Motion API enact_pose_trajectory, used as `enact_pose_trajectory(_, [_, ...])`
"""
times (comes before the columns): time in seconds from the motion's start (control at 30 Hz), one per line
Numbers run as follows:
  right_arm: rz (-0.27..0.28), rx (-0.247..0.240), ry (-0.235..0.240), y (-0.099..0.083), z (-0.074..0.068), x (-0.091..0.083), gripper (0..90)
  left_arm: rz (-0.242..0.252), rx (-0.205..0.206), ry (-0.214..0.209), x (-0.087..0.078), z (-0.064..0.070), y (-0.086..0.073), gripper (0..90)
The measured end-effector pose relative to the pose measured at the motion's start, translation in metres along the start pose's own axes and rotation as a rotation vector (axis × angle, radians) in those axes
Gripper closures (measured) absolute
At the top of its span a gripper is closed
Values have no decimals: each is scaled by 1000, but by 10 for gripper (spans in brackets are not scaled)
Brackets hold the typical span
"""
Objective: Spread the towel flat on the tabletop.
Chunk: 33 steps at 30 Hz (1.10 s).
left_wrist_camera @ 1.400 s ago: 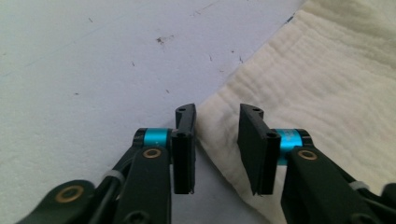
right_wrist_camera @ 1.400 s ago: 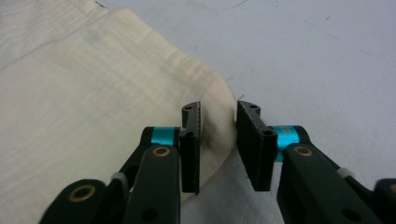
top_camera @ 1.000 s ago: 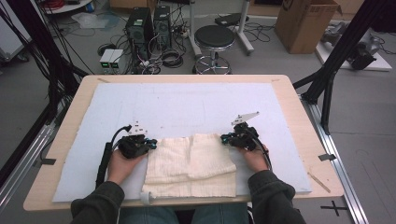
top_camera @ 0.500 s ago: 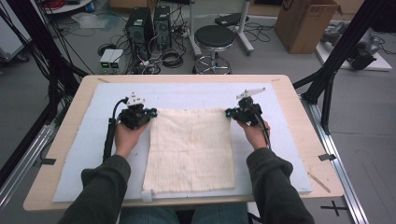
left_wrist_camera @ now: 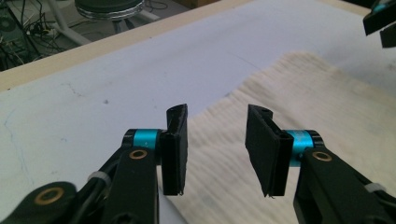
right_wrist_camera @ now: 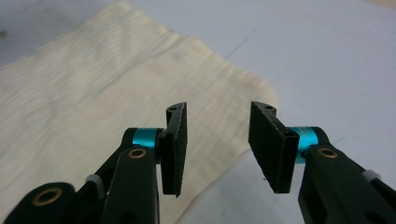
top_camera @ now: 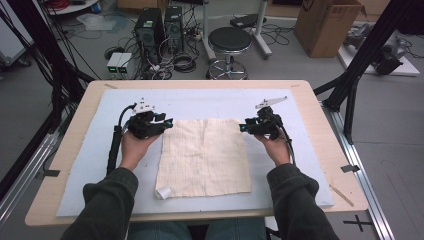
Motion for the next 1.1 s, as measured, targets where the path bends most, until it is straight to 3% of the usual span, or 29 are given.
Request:
enact_pose_trajectory(0.07, [41,-25,-2,-1,-11,-7,561,9,-5,-15,-8,6,-5,569])
enact_pose_trajectory(0.27, [57,-65,34,-17,-36,-18,539,9,8,-36,-32,19,-22,543])
enact_pose_trajectory(0.47, [48,-67,57,-37,-45,-21,516,9,5,-58,-48,25,-35,519])
enact_pose_trajectory(0.63, [32,-63,68,-52,-49,-19,504,3,-1,-74,-53,31,-48,507])
enact_pose_trajectory(0.73, [23,-66,89,-60,-56,-19,495,-20,20,-87,-54,37,-56,499])
enact_pose_trajectory(0.83, [20,-81,96,-64,-61,-20,488,-36,40,-101,-55,44,-58,489])
enact_pose_trajectory(0.9, [26,-80,103,-66,-64,-21,486,-25,27,-117,-56,47,-56,492])
enact_pose_trajectory(1.03, [30,-75,111,-69,-66,-22,471,-14,28,-114,-57,51,-60,491])
enact_pose_trajectory(1.1, [38,-74,114,-70,-68,-24,462,-36,34,-110,-57,51,-65,485])
Point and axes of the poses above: each handheld gripper's, and its own axes: x roughly forward along the jaws, y roughly out of its top, z roughly to its right, the point moved 9 cm from there along x, roughly forward along the jaws, and after that the axes turned 1 degree about y, right-handed, at the moved point
